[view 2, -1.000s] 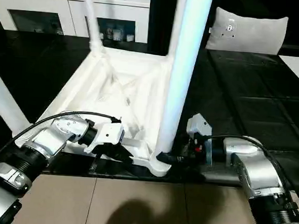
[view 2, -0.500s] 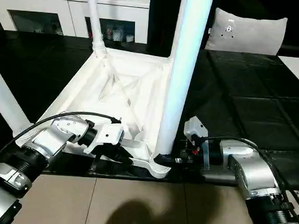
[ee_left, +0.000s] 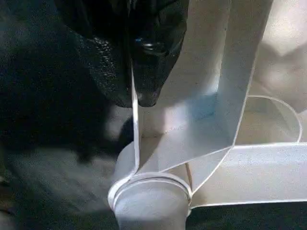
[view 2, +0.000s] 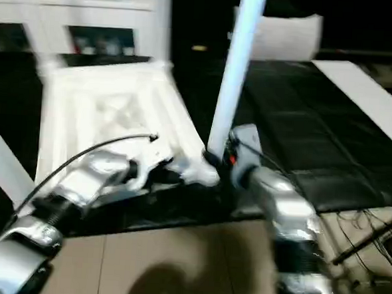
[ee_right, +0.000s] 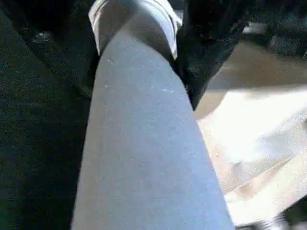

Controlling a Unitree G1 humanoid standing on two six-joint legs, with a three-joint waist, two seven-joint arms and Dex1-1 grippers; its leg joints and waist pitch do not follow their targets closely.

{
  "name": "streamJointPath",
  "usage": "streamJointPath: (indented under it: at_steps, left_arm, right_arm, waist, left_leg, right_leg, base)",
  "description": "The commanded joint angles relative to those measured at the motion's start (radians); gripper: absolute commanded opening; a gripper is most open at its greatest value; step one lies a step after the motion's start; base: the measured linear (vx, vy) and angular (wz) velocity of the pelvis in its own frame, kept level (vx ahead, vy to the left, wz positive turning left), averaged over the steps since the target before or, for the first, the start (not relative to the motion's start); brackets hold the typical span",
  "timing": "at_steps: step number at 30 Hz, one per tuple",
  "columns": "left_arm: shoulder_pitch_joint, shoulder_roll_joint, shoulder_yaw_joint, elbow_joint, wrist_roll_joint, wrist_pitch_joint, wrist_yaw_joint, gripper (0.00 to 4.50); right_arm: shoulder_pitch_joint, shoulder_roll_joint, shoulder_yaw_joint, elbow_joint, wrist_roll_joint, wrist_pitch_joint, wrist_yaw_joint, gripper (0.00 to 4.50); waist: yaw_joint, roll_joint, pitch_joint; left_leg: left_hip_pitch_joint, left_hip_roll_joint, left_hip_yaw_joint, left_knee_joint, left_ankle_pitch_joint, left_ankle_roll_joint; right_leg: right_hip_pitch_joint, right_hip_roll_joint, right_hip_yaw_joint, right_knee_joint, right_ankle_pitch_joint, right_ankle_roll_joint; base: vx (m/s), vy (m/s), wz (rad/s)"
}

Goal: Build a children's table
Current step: Rotate leg to tighten

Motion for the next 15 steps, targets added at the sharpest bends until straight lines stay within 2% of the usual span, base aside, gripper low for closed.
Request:
streamJointPath:
  at_steps: [1,2,3,4,5,6,7,8,11,12,13,15]
  left_arm:
    - [-0.031,-0.028,0.029,-0.038,-0.034,-0.018,0.011,0.0]
    - [-0.037,-0.046,0.041,-0.032,-0.035,-0.018,0.042,0.0]
    - [-0.038,-0.048,0.039,-0.03,-0.029,-0.023,0.047,0.0]
    - [-0.038,-0.048,0.036,-0.029,-0.025,-0.027,0.048,0.0]
    - [-0.039,-0.048,0.031,-0.027,-0.016,-0.032,0.05,0.0]
    - [-0.039,-0.037,0.019,-0.021,-0.003,-0.048,0.046,0.0]
    - [-0.039,-0.035,0.017,-0.02,-0.002,-0.051,0.046,0.0]
    - [-0.039,-0.031,0.014,-0.017,0.001,-0.057,0.046,0.0]
    - [-0.037,0.001,-0.006,-0.01,0.015,-0.113,0.019,0.0]
    - [-0.036,0.015,-0.017,-0.006,0.026,-0.145,0.009,0.0]
    - [-0.036,0.039,-0.035,0.003,0.049,-0.189,-0.001,0.0]
    - [-0.037,0.054,-0.044,0.012,0.063,-0.215,-0.001,0.0]
  right_arm:
    - [-0.016,0.007,-0.036,0.043,-0.017,-0.008,-0.079,1.97]
    - [-0.019,0.016,-0.025,0.05,-0.035,-0.067,-0.082,1.97]
    - [-0.017,0.02,-0.021,0.047,-0.038,-0.083,-0.075,2.66]
    - [-0.015,0.022,-0.019,0.044,-0.038,-0.09,-0.069,2.66]
    - [-0.014,0.031,-0.028,0.037,-0.035,-0.086,-0.071,2.72]
    - [-0.006,0.033,-0.037,0.016,-0.03,-0.093,-0.07,2.72]
    - [-0.005,0.031,-0.037,0.014,-0.03,-0.095,-0.071,3.03]
    - [-0.003,0.026,-0.034,0.009,-0.033,-0.1,-0.073,3.1]
    - [0.03,-0.004,-0.026,-0.019,-0.019,-0.126,-0.044,3.15]
    - [0.045,-0.018,-0.021,-0.029,-0.02,-0.134,-0.03,3.41]
    - [0.07,-0.042,0.0,-0.051,-0.039,-0.155,-0.01,3.5]
    - [0.087,-0.052,0.008,-0.067,-0.046,-0.17,0.004,3.52]
  waist:
    - [0.01,-0.013,-0.066]
    - [0.008,-0.009,-0.074]
    - [0.008,0.0,-0.075]
    - [0.007,0.001,-0.079]
    - [0.008,0.0,-0.078]
    - [0.015,-0.008,-0.081]
    - [0.018,-0.008,-0.08]
    - [0.024,-0.006,-0.084]
    - [0.037,-0.01,-0.086]
    - [0.046,-0.012,-0.088]
    - [0.052,-0.011,-0.09]
    - [0.063,-0.011,-0.094]
  left_leg:
    - [0.002,-0.042,0.021,-0.038,-0.294,0.037]
    - [-0.018,-0.028,0.012,-0.047,-0.265,0.052]
    - [-0.018,-0.014,0.006,-0.052,-0.265,0.053]
    - [-0.019,0.0,0.0,-0.061,-0.249,0.054]
    - [-0.022,0.003,-0.002,-0.067,-0.242,0.056]
    - [-0.021,0.0,0.002,-0.071,-0.203,0.061]
    - [-0.019,-0.001,0.003,-0.072,-0.189,0.062]
    - [-0.021,-0.001,0.005,-0.074,-0.153,0.067]
    - [-0.025,0.003,0.005,-0.075,-0.094,0.084]
    - [-0.022,0.0,0.008,-0.073,-0.076,0.092]
    - [-0.03,-0.004,0.006,-0.071,-0.045,0.098]
    - [-0.031,-0.001,0.008,-0.068,0.014,0.118]
  right_leg:
    - [0.049,-0.061,0.009,-0.132,-0.715,0.104]
    - [0.066,-0.057,0.002,-0.123,-0.663,0.121]
    - [0.067,-0.054,0.003,-0.122,-0.633,0.119]
    - [0.07,-0.055,0.018,-0.111,-0.554,0.095]
    - [0.073,-0.054,0.021,-0.106,-0.523,0.082]
    - [0.069,-0.057,0.036,-0.092,-0.466,0.038]
    - [0.067,-0.058,0.04,-0.088,-0.459,0.022]
    - [0.069,-0.059,0.048,-0.077,-0.421,-0.008]
    - [0.07,-0.06,0.061,-0.057,-0.347,-0.043]
    - [0.066,-0.058,0.068,-0.051,-0.324,-0.052]
    - [0.07,-0.056,0.075,-0.035,-0.289,-0.06]
    - [0.068,-0.057,0.081,-0.023,-0.225,-0.072]
  base:
    - [0.0,0.0,0.0]
    - [0.0,0.0,0.0]
    - [0.0,0.0,0.0]
    - [0.0,0.0,0.0]
    - [0.0,0.0,0.0]
    - [0.0,0.0,0.0]
    - [0.0,0.0,0.0]
    - [0.0,0.0,0.0]
    - [0.0,0.0,0.0]
    - [0.057,-0.011,0.03]
    - [0.0,0.0,0.0]
    - [0.0,0.0,0.0]
